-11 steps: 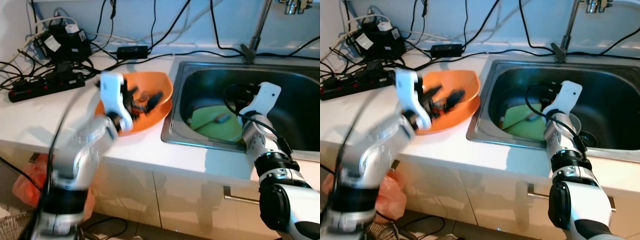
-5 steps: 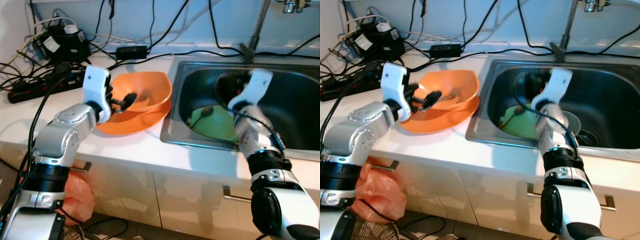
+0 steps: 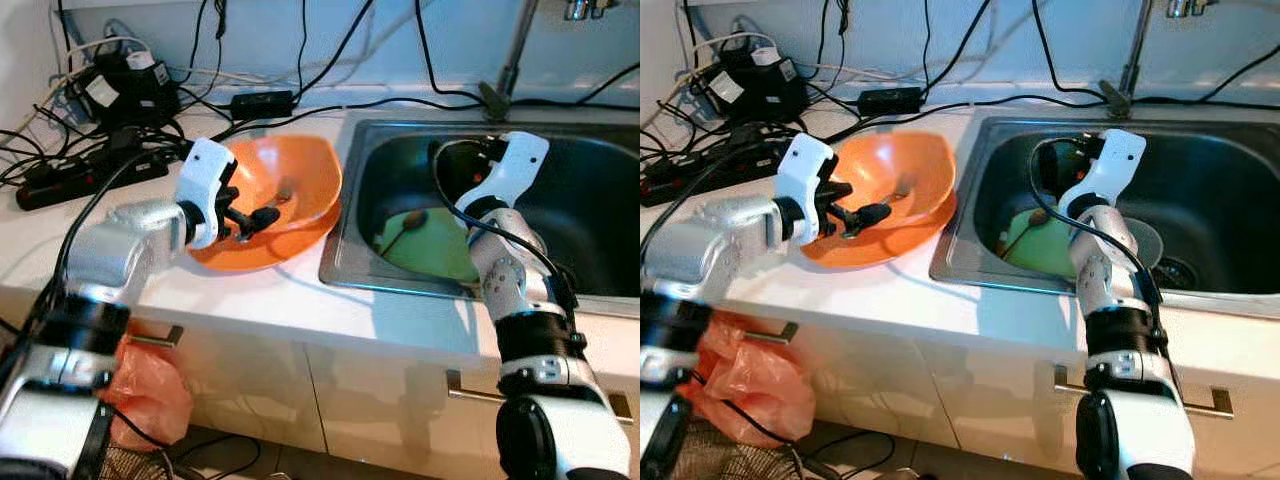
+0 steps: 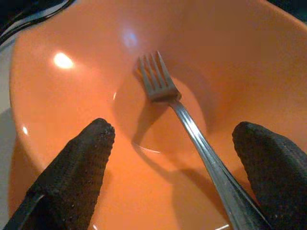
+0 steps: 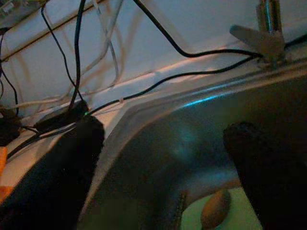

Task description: Kitchen organization

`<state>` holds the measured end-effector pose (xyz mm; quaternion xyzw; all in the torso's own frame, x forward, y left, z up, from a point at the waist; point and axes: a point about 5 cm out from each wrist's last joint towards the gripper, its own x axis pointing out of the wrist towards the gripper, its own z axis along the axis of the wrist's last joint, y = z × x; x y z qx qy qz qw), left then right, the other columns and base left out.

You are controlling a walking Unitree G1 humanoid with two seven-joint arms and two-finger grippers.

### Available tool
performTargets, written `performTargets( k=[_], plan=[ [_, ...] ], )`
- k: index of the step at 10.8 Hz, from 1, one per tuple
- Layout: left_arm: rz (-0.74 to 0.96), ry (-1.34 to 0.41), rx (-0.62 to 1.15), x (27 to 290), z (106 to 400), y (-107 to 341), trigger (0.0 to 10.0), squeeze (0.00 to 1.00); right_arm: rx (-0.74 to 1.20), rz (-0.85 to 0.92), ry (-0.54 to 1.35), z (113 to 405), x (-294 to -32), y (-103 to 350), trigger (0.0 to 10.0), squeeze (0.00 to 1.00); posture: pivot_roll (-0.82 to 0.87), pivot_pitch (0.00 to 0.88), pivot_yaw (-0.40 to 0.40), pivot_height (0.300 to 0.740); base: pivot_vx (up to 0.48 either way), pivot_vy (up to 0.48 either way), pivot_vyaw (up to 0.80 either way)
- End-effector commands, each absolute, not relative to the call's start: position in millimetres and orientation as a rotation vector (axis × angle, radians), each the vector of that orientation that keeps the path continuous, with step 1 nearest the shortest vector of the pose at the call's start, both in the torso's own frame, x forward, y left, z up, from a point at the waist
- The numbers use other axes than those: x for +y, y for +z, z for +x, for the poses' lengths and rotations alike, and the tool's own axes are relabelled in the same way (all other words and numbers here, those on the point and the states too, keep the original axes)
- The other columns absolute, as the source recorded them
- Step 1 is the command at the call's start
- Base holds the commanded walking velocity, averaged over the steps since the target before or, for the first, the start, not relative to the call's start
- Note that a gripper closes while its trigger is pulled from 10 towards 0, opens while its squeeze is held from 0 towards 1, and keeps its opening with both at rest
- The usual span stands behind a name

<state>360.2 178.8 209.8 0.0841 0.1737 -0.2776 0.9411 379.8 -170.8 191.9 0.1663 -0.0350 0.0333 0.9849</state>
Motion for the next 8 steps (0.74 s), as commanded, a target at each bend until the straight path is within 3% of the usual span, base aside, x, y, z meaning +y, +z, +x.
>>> performTargets(
  k=[1, 2, 3, 4, 5, 6, 8],
  plan=[
    [0.194, -0.562, 0.370, 184, 362, 212, 10.0, 0.00, -0.070, 0.346, 0.080, 378, -166, 194, 10.0, 0.94, 0.09, 0.034, 0.143, 0.740, 0.000, 0.000, 0.00],
    [0.191, -0.557, 0.376, 188, 362, 213, 10.0, 0.00, -0.069, 0.349, 0.078, 378, -166, 195, 10.0, 0.94, 0.09, 0.036, 0.143, 0.740, 0.000, 0.000, 0.00],
    [0.183, -0.551, 0.385, 191, 363, 214, 4.6, 0.00, -0.068, 0.352, 0.074, 378, -166, 196, 10.0, 0.94, 0.09, 0.036, 0.143, 0.740, 0.000, 0.000, 0.00],
    [0.170, -0.547, 0.399, 194, 364, 215, 0.0, 0.00, -0.067, 0.356, 0.071, 377, -167, 197, 10.0, 0.94, 0.09, 0.036, 0.143, 0.740, 0.000, 0.000, 0.00],
    [0.166, -0.548, 0.407, 196, 365, 214, 0.0, 0.00, -0.067, 0.356, 0.070, 377, -167, 198, 10.0, 0.93, 0.09, 0.036, 0.145, 0.740, 0.000, 0.000, 0.00],
    [0.154, -0.564, 0.424, 196, 365, 213, 0.0, 0.00, -0.067, 0.360, 0.072, 377, -167, 199, 10.0, 0.83, 0.09, 0.036, 0.145, 0.740, 0.000, 0.000, 0.00],
    [0.139, -0.572, 0.450, 198, 365, 210, 0.0, 0.00, -0.069, 0.362, 0.075, 377, -166, 201, 10.0, 0.77, 0.09, 0.037, 0.144, 0.740, 0.000, 0.000, 0.00]
  ],
)
